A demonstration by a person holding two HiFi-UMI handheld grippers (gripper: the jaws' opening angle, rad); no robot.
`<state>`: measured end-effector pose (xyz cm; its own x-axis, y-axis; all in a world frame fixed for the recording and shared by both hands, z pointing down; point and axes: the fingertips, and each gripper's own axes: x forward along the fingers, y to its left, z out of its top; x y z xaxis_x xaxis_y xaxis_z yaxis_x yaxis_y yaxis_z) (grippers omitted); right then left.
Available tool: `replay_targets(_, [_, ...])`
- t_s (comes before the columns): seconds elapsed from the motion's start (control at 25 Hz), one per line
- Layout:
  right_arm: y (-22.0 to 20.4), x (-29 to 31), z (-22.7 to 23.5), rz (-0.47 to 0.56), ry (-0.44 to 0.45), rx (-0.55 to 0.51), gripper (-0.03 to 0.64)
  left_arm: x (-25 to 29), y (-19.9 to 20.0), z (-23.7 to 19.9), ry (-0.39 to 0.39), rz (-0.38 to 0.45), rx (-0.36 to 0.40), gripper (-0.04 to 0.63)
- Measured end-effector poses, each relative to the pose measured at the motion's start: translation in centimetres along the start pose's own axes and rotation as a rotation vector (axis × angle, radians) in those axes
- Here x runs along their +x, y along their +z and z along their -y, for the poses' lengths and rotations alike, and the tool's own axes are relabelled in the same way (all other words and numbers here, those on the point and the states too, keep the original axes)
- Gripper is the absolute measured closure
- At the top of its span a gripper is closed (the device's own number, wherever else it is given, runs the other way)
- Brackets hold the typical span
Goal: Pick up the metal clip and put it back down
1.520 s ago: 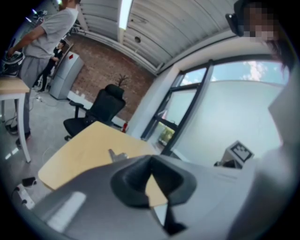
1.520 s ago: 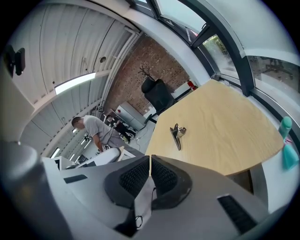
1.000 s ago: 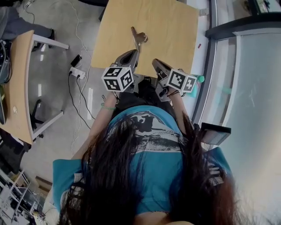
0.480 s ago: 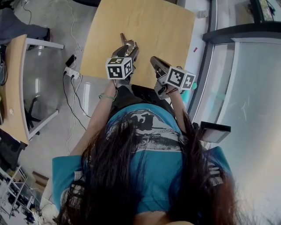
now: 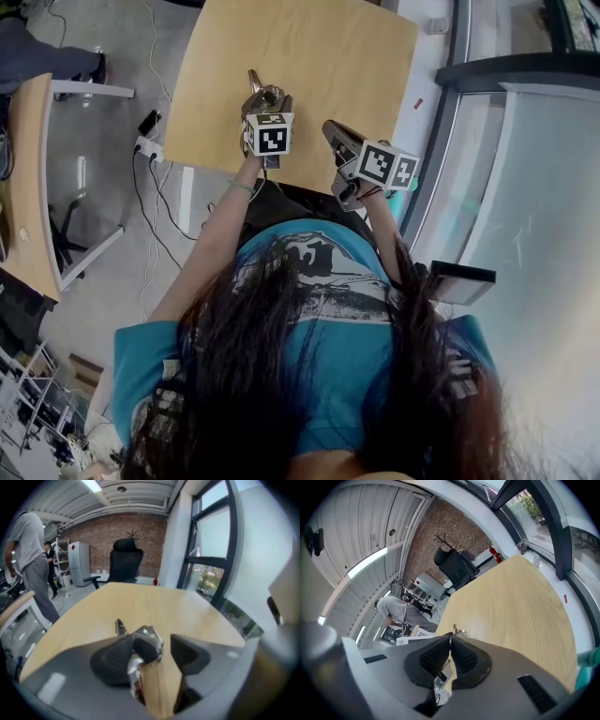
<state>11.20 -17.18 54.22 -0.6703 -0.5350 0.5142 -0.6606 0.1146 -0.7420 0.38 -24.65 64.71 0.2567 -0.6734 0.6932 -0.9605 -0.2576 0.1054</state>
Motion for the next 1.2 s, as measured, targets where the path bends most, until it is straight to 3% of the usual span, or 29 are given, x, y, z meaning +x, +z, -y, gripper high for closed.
replay_targets(0.12, [-0.1, 0.0, 0.3, -0.011, 0.003, 0.005, 0.595, 0.3, 0.0, -0.6, 0.082, 0.008, 0.010, 0.345])
replay_targets(0.28, [-0.1, 0.0, 0.7, -0.017, 0.001, 0.012, 0.595, 0.2, 0.0, -1.5, 0.172, 0.023, 0.032, 0.416])
replay_targets(0.48, [-0.1, 0.0, 0.7, -0.014, 0.003, 0.020, 0.595, -0.5, 0.1, -1.9, 0.158, 0.021, 0.042, 0.441])
replay_targets(0.8, [-0.7, 0.8, -0.3, -0.028, 0.025, 0.008, 0.595, -2.8, 1.3, -4.1, 0.183, 0.092, -0.089, 0.557])
replay_targets(1.2, [-1.2, 1.9, -1.9, -0.047, 0.056, -0.022, 0.595, -4.9, 1.6, -3.9, 0.059, 0.116, -0.234, 0.569])
